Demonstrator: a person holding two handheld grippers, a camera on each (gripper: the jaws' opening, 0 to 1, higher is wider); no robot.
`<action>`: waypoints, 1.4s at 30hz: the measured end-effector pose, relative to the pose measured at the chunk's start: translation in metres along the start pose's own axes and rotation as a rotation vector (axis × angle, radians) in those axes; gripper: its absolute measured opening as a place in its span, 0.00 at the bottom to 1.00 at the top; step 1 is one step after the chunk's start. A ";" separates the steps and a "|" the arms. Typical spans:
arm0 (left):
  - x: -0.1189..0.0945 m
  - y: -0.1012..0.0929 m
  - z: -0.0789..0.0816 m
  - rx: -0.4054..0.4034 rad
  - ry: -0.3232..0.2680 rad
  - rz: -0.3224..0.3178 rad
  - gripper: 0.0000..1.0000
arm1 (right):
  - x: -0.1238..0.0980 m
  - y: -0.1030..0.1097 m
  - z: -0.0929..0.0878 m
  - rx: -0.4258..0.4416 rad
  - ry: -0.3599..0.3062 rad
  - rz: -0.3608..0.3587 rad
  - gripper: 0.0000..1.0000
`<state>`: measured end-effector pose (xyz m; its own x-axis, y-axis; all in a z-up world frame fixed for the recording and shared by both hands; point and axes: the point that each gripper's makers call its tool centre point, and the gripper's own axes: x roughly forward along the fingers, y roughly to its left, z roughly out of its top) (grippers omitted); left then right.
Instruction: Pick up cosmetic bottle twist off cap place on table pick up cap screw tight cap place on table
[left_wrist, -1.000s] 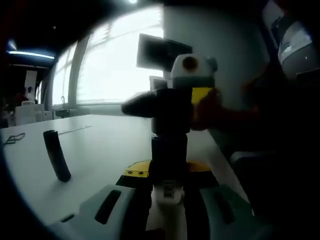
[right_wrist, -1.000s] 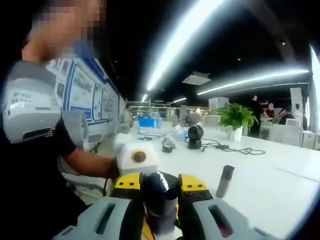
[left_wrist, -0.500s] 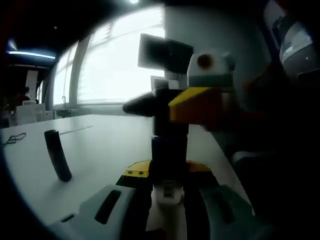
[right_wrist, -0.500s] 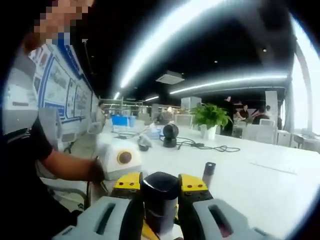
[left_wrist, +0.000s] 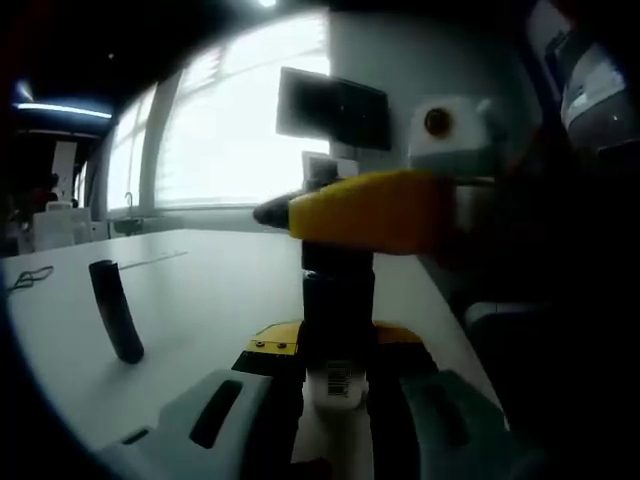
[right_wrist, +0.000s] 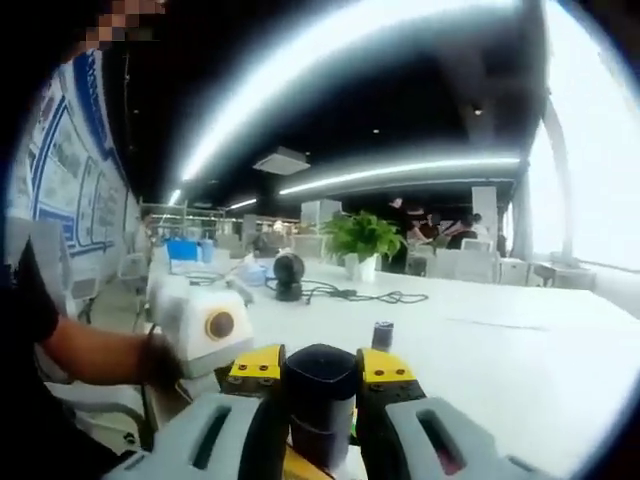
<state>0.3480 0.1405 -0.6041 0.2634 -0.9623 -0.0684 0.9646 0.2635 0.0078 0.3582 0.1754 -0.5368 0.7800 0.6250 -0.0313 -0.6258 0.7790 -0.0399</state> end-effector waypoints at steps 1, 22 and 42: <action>0.000 0.000 0.000 0.001 0.000 0.000 0.14 | 0.000 -0.001 0.000 0.007 -0.002 -0.015 0.20; -0.001 0.001 0.000 -0.004 -0.001 0.008 0.14 | -0.002 -0.009 0.002 -0.014 -0.064 -0.227 0.21; 0.000 0.000 0.000 -0.004 -0.003 -0.001 0.14 | -0.019 0.000 0.021 -0.015 -0.081 0.286 0.34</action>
<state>0.3478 0.1404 -0.6042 0.2620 -0.9629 -0.0654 0.9650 0.2623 0.0038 0.3431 0.1647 -0.5148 0.5690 0.8215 0.0367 -0.8196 0.5702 -0.0557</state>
